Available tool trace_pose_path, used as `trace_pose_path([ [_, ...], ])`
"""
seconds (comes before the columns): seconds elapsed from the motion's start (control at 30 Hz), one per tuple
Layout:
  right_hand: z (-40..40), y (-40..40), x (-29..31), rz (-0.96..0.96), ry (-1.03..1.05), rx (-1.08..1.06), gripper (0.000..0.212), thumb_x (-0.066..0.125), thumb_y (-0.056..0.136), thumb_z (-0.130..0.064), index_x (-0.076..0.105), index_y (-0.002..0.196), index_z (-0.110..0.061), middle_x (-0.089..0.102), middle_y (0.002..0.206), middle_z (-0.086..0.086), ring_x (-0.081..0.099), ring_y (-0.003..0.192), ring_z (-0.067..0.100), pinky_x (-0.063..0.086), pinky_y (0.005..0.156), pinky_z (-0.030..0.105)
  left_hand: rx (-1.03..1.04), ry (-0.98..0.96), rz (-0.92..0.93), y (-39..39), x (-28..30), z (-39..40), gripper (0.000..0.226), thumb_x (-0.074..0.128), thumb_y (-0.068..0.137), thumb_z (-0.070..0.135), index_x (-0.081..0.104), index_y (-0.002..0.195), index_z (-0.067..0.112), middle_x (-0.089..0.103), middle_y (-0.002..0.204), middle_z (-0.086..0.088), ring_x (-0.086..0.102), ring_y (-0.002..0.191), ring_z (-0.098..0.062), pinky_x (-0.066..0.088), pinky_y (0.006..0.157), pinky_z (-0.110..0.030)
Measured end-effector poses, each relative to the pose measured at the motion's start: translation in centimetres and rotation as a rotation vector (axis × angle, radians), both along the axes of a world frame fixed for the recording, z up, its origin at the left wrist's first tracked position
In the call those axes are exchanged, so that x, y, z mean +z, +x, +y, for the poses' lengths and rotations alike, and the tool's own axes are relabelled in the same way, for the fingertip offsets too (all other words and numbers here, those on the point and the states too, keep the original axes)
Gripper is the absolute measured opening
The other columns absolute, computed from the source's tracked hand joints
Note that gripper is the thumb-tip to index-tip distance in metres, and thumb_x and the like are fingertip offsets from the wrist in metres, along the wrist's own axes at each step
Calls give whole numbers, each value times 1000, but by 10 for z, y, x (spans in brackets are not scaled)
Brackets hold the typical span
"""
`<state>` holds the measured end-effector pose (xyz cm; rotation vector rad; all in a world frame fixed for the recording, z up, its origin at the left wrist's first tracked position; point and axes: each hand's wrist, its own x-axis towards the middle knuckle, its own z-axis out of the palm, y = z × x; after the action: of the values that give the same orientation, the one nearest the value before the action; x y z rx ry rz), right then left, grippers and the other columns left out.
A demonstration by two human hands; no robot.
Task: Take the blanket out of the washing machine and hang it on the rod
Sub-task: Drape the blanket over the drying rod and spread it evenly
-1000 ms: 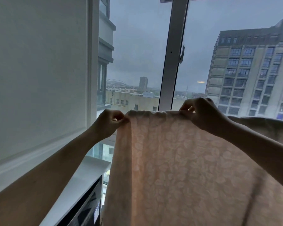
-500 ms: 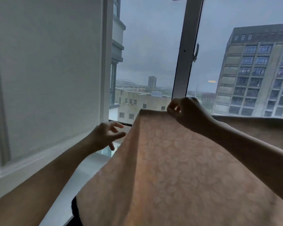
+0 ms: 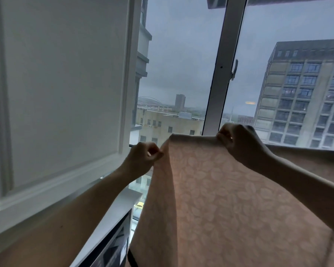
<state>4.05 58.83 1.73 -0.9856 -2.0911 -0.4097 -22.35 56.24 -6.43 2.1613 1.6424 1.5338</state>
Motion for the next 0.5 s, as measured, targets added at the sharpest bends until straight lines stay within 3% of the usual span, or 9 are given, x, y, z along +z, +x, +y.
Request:
trace_pose_path([
  [0.1, 1, -17, 6, 68, 70, 20, 14, 57, 93, -13, 66, 86, -5, 64, 80, 7, 55, 72, 17, 38, 65, 24, 209, 180, -92, -18, 3, -6, 4, 67, 87, 10, 70, 87, 8, 68, 78, -1, 63, 70, -11, 49, 69, -17],
  [0.17, 1, -28, 6, 49, 99, 45, 16, 55, 95, -14, 66, 88, -5, 64, 83, 6, 55, 74, 17, 41, 67, 27, 293, 196, -124, -27, 6, -8, 4, 66, 86, 8, 70, 86, 7, 67, 79, -1, 62, 74, -14, 46, 71, -22],
  [0.3, 2, -29, -4, -63, 31, 69, 15, 56, 94, -17, 67, 88, -9, 69, 83, 7, 64, 72, 18, 54, 68, 33, 310, 69, -108, -27, 3, -2, 7, 62, 89, 9, 69, 90, 8, 68, 85, -3, 60, 82, -16, 40, 75, -24],
  [0.5, -6, 5, 1, -56, 25, 18, 6, 65, 88, -18, 68, 87, -13, 69, 82, 1, 62, 72, 15, 52, 68, 29, 333, 191, -212, -18, 19, 6, 9, 58, 92, 7, 66, 96, 7, 63, 85, -1, 58, 80, -15, 42, 73, -24],
])
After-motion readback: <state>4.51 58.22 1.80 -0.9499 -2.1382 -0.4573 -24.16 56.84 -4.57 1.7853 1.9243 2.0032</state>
